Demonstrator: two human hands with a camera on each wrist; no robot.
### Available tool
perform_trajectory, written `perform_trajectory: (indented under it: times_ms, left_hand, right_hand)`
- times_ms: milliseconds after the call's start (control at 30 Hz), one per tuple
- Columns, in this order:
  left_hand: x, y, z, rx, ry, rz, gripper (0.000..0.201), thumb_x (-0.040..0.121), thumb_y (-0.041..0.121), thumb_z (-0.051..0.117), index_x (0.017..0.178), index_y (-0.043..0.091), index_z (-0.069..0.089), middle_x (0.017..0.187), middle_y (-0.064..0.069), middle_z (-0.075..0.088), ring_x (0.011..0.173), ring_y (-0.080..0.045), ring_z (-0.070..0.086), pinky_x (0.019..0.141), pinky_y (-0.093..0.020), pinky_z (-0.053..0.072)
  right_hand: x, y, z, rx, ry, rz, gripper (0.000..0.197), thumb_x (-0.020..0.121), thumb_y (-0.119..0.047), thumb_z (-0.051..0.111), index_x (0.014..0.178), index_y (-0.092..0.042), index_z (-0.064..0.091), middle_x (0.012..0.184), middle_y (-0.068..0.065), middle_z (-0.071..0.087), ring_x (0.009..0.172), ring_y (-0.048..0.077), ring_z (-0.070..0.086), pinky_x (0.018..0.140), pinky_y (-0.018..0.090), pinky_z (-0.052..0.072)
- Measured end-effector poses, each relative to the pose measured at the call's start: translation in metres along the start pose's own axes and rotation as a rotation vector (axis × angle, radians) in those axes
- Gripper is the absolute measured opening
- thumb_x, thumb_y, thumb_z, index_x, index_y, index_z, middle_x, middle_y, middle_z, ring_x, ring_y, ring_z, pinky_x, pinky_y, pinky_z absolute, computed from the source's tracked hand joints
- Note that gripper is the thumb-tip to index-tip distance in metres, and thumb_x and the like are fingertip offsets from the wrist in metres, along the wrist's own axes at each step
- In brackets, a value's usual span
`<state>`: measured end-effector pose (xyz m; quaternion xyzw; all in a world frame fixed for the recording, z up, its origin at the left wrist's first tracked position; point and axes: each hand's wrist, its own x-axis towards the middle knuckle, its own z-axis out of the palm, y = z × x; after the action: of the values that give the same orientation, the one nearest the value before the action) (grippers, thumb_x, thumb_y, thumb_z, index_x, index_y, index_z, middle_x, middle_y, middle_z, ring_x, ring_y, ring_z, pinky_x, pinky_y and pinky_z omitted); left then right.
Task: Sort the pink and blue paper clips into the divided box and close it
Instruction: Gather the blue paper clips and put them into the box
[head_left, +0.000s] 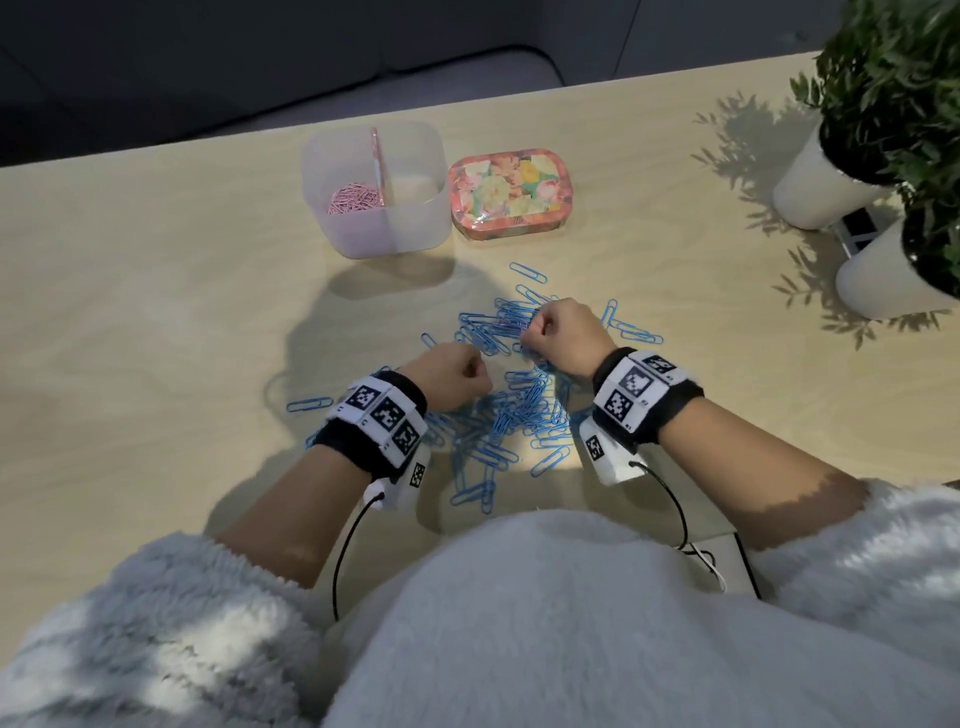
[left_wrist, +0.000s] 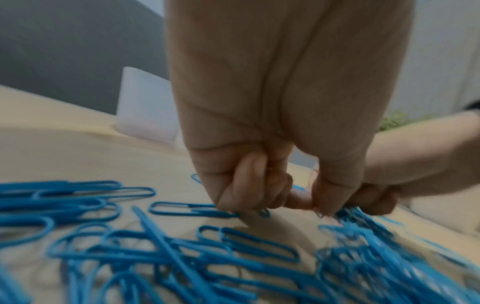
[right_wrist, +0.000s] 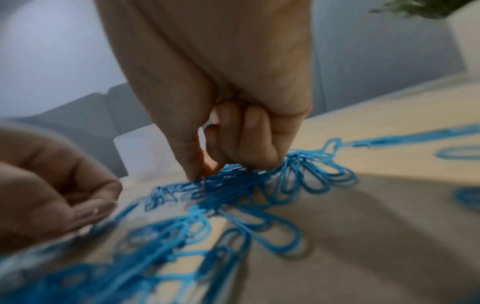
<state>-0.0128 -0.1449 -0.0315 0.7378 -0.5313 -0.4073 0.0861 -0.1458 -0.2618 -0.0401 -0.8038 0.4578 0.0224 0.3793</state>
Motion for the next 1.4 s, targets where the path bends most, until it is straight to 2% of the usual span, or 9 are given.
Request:
perform_trajectory:
  times_ms: [100,267,367,533,667,800,967,1133,1400]
  left_hand:
    - [0.001,-0.006,-0.011,-0.240,0.076,-0.032,0.022,0.084,0.011,0.056,0.063,0.018,0.053,0.062,-0.001,0.059,0.041,0.003,0.046,0.046,-0.011,0.035]
    - [0.006,-0.002,-0.030,-0.538,0.171,-0.037,0.014,0.083,0.004,0.064,0.074,0.014,0.058,0.042,0.013,0.052,0.034,0.003,0.042,0.037,-0.006,0.031]
    - [0.018,0.002,-0.032,-0.623,0.118,-0.116,0.016,0.088,0.001,0.051,0.092,0.015,0.059,0.063,0.002,0.048,0.038,0.000,0.039,0.038,-0.013,0.033]
    - [0.031,0.013,-0.034,-0.900,0.075,-0.295,0.022,0.092,0.016,0.043,0.070,0.016,0.045,0.060,0.000,0.036,0.032,-0.004,0.030,0.038,-0.013,0.019]
    - [0.037,0.010,-0.031,-0.526,0.201,-0.187,0.024,0.095,0.028,0.047,0.076,0.013,0.050,0.067,-0.001,0.048,0.059,-0.016,0.043,0.055,-0.025,0.034]
    - [0.042,0.007,-0.026,-0.306,0.223,-0.142,0.027,0.094,0.019,0.045,0.102,-0.001,0.061,0.098,-0.016,0.061,0.085,-0.023,0.051,0.076,-0.029,0.037]
    - [0.042,0.007,-0.024,-0.152,0.259,-0.111,0.016,0.085,0.020,0.060,0.096,0.009,0.063,0.069,0.001,0.051,0.079,-0.024,0.053,0.069,-0.026,0.035]
    - [0.043,0.016,-0.018,-0.001,0.243,-0.055,0.022,0.082,0.028,0.065,0.098,0.013,0.062,0.092,-0.006,0.061,0.091,-0.024,0.057,0.073,-0.027,0.036]
    - [0.041,0.009,-0.019,-0.009,0.237,-0.069,0.017,0.083,0.025,0.064,0.092,0.011,0.063,0.096,-0.009,0.066,0.089,-0.024,0.059,0.072,-0.027,0.037]
  right_hand:
    - [-0.006,0.002,-0.012,0.437,-0.015,0.081,0.030,0.082,-0.010,0.062,0.055,-0.017,0.052,0.042,-0.007,0.052,0.034,0.002,0.044,0.038,0.015,0.034]
    - [-0.010,0.010,-0.029,0.901,0.037,0.211,0.023,0.084,0.010,0.048,0.072,-0.009,0.052,0.049,0.001,0.062,0.036,0.006,0.055,0.033,0.015,0.038]
    - [-0.008,0.010,-0.026,0.629,0.071,0.180,0.019,0.086,0.000,0.051,0.072,-0.014,0.053,0.054,0.001,0.053,0.030,0.000,0.043,0.032,0.013,0.031]
    - [0.000,0.001,-0.012,0.028,0.054,0.024,0.011,0.075,-0.024,0.068,0.074,-0.018,0.059,0.062,-0.003,0.054,0.066,0.019,0.055,0.062,0.024,0.034]
    - [-0.001,-0.007,-0.005,-0.190,0.075,-0.037,0.017,0.081,-0.025,0.062,0.096,-0.019,0.058,0.082,0.003,0.060,0.086,0.027,0.058,0.067,0.029,0.034]
    - [0.000,-0.009,-0.007,-0.197,0.056,-0.080,0.003,0.083,-0.017,0.058,0.084,-0.020,0.060,0.075,-0.001,0.059,0.085,0.029,0.061,0.067,0.028,0.037]
    - [0.009,0.001,-0.021,-0.035,0.094,-0.020,0.004,0.081,-0.018,0.059,0.080,-0.018,0.063,0.075,0.003,0.061,0.079,0.028,0.060,0.069,0.031,0.044]
    - [0.007,-0.003,-0.011,-0.237,0.024,-0.106,0.014,0.082,-0.023,0.061,0.096,-0.019,0.060,0.093,0.008,0.066,0.090,0.030,0.059,0.073,0.032,0.042]
    - [0.008,-0.001,-0.024,-0.150,0.104,-0.096,0.014,0.084,-0.020,0.057,0.095,-0.022,0.064,0.074,-0.002,0.059,0.090,0.029,0.061,0.072,0.031,0.042]
